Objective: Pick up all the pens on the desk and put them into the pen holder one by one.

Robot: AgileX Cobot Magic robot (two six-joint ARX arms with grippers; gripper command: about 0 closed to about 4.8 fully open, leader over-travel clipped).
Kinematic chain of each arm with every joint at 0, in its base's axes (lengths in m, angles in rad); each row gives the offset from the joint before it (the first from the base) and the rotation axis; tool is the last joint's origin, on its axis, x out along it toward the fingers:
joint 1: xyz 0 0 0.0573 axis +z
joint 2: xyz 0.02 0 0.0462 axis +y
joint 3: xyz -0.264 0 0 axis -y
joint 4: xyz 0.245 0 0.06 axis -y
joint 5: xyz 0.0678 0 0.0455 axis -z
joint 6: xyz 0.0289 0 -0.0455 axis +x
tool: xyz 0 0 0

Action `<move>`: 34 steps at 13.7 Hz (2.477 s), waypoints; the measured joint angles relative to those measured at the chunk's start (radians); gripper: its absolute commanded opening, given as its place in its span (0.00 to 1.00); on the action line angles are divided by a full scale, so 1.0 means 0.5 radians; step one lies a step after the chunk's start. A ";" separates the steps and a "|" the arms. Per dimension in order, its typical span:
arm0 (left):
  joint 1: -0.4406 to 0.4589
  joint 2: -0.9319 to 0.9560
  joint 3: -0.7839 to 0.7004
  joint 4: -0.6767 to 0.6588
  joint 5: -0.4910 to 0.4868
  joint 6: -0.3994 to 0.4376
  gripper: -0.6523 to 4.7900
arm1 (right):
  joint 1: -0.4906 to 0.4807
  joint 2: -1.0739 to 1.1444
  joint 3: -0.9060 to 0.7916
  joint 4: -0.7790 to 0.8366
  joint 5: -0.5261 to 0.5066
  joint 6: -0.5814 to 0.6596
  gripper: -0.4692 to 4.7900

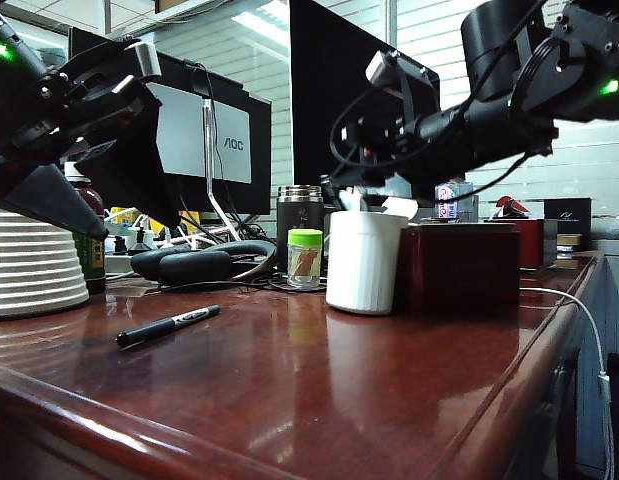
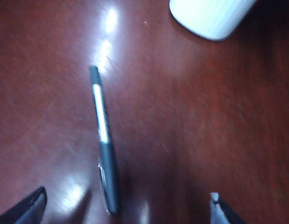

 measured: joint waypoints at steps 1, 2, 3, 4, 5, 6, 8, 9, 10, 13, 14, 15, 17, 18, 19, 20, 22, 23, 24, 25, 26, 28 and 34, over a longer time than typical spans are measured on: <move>0.000 0.000 0.000 0.056 -0.017 0.002 1.00 | 0.000 -0.066 0.000 -0.002 -0.002 0.000 0.48; 0.001 0.000 0.000 0.121 -0.018 0.006 1.00 | 0.000 -0.170 0.001 0.002 -0.002 0.000 0.48; 0.000 0.000 0.000 0.179 -0.018 0.007 1.00 | 0.000 -0.269 0.004 0.009 -0.003 -0.001 0.48; 0.001 0.000 0.000 0.192 -0.018 0.006 1.00 | 0.000 -0.397 0.003 -0.002 -0.002 0.000 0.48; 0.001 0.000 0.000 0.193 -0.018 0.001 1.00 | 0.000 -0.542 0.003 -0.016 -0.002 0.000 0.48; 0.000 0.008 0.000 0.201 -0.018 -0.001 1.00 | -0.003 -0.705 0.005 -0.036 -0.002 -0.002 0.48; 0.001 0.140 0.034 0.207 -0.018 -0.020 1.00 | -0.067 -1.025 0.005 -0.257 0.005 -0.043 0.48; 0.001 0.280 0.104 0.179 0.007 -0.069 1.00 | -0.113 -1.167 0.007 -0.398 0.010 -0.079 0.48; 0.000 0.502 0.275 0.066 0.022 -0.121 1.00 | -0.220 -1.386 0.004 -0.757 0.011 -0.174 0.48; 0.001 0.854 0.738 -0.306 0.011 -0.134 1.00 | -0.472 -1.714 0.004 -1.190 0.013 -0.339 0.48; 0.000 0.930 0.852 -0.453 -0.008 -0.138 1.00 | -0.560 -1.766 0.003 -1.267 0.002 -0.346 0.48; 0.000 0.992 0.938 -0.564 -0.015 -0.143 1.00 | -0.617 -1.801 0.003 -1.315 0.006 -0.346 0.48; 0.002 1.048 0.997 -0.715 -0.018 -0.213 1.00 | -0.642 -1.820 0.003 -1.332 -0.001 -0.347 0.48; 0.005 1.070 0.996 -0.777 -0.018 -0.227 1.00 | -0.644 -1.817 0.003 -1.334 0.002 -0.347 0.48; 0.006 1.085 0.996 -0.798 -0.018 -0.227 1.00 | -0.643 -1.814 0.002 -1.334 0.002 -0.347 0.48; 0.011 1.104 0.996 -0.809 -0.018 -0.227 1.00 | -0.643 -1.810 0.002 -1.349 0.000 -0.348 0.48; 0.011 1.160 0.996 -0.790 -0.016 -0.227 1.00 | -0.643 -1.810 0.002 -1.350 0.001 -0.347 0.48; 0.011 1.181 0.996 -0.787 -0.016 -0.227 1.00 | -0.643 -1.810 0.002 -1.351 0.002 -0.347 0.48; 0.011 1.196 0.997 -0.786 -0.016 -0.227 1.00 | -0.643 -1.810 0.002 -1.357 0.001 -0.348 0.48; 0.010 1.201 0.999 -0.780 -0.016 -0.227 1.00 | -0.643 -1.806 0.002 -1.366 0.001 -0.348 0.48; 0.011 1.205 1.002 -0.779 -0.015 -0.227 1.00 | -0.643 -1.802 0.002 -1.395 -0.002 -0.348 0.47; 0.011 1.210 1.003 -0.749 -0.016 -0.230 0.89 | -0.642 -1.742 0.002 -1.533 -0.256 -0.348 0.47; 0.010 1.223 0.999 -0.728 0.124 -0.239 0.14 | -0.500 -1.516 0.000 -2.341 -0.905 -0.580 0.47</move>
